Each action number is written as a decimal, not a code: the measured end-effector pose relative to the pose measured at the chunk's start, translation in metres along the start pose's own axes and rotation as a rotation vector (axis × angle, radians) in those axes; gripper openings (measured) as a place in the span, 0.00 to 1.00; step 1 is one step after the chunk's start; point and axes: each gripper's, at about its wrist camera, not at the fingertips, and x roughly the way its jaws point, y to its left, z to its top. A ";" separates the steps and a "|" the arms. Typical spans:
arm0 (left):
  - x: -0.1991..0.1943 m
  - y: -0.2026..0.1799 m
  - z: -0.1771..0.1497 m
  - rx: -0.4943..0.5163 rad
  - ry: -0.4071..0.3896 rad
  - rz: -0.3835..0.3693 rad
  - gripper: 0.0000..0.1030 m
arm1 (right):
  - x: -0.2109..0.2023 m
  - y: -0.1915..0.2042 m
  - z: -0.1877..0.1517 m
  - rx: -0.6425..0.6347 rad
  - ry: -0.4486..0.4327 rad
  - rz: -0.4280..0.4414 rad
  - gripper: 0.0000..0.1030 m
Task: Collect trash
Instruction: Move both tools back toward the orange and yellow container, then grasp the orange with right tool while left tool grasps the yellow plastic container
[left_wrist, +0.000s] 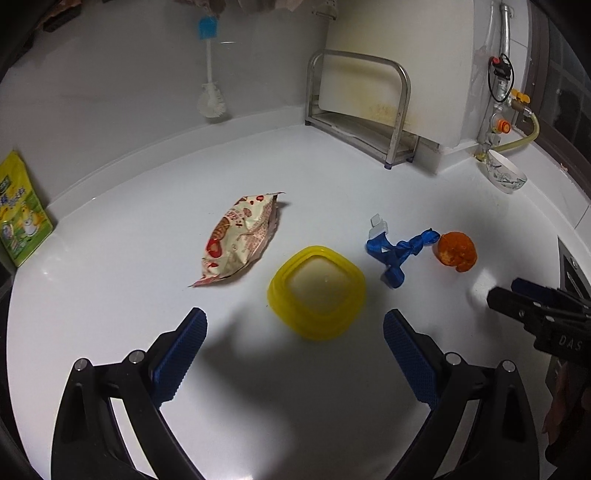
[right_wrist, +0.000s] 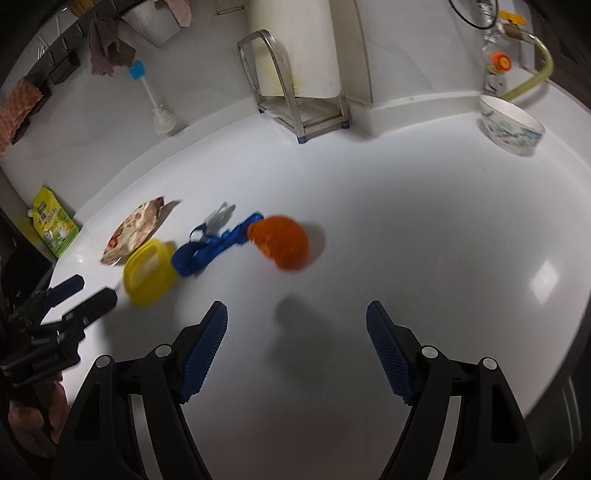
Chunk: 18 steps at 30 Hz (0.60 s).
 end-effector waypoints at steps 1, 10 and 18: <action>0.005 -0.001 0.001 0.004 0.002 -0.004 0.92 | 0.005 0.000 0.005 -0.004 -0.002 0.003 0.72; 0.027 -0.006 0.003 0.016 0.022 -0.040 0.92 | 0.033 -0.001 0.025 -0.047 0.002 -0.001 0.72; 0.041 -0.005 0.007 0.007 0.046 -0.054 0.92 | 0.048 0.004 0.038 -0.093 0.006 -0.011 0.72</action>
